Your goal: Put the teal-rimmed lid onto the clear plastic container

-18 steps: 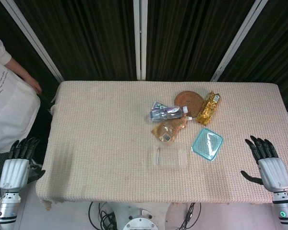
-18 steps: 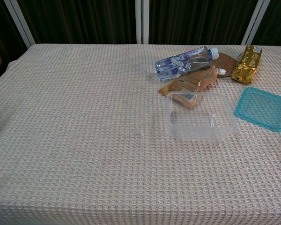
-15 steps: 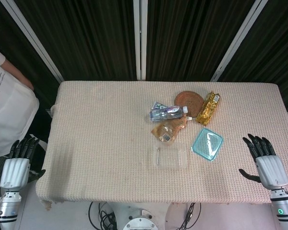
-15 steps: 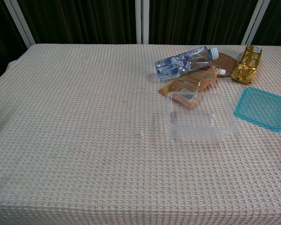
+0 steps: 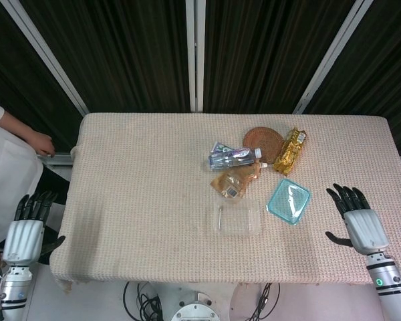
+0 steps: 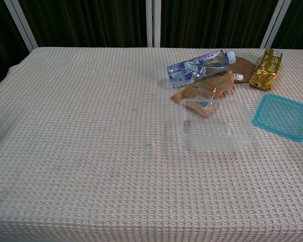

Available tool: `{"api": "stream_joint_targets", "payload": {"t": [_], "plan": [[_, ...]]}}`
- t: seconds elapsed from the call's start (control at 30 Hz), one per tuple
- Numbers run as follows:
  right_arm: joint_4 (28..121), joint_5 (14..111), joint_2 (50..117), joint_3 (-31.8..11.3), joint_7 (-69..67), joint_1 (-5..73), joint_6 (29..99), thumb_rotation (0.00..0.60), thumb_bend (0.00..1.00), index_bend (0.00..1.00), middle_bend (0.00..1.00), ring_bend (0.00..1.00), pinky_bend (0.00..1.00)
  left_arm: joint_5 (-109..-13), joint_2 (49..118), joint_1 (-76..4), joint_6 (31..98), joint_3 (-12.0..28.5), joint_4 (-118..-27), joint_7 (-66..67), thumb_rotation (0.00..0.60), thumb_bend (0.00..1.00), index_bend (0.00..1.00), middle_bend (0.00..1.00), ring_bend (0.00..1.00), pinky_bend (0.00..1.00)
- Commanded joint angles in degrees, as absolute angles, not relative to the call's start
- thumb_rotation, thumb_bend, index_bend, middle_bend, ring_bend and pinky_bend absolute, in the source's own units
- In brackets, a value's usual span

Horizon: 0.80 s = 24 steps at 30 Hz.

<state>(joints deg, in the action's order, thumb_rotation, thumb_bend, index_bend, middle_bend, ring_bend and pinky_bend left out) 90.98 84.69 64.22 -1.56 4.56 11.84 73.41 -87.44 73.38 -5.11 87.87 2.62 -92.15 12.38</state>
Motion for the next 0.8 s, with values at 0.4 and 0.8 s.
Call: {"api": "stream_joint_targets", "payload": {"t": [0.4, 0.8], "plan": [[75.5, 77.43, 77.38, -4.42, 8.21, 21.18, 59.47, 0.6, 0.05, 0.0, 0.0, 0.0, 0.0, -87.16, 73.36, -4.95, 87.95, 2.64, -92.2, 12.35, 0.6, 0.0, 0.11, 0.07, 0.0, 0.0], [72.63, 77.48, 81.88, -4.51, 10.12, 24.08, 57.35, 0.6, 0.04, 0.0, 0.0, 0.0, 0.0, -86.72, 73.61, -4.81, 87.74, 2.57, -91.27, 11.45, 0.6, 0.0, 0.11, 0.07, 0.0, 0.0]]}}
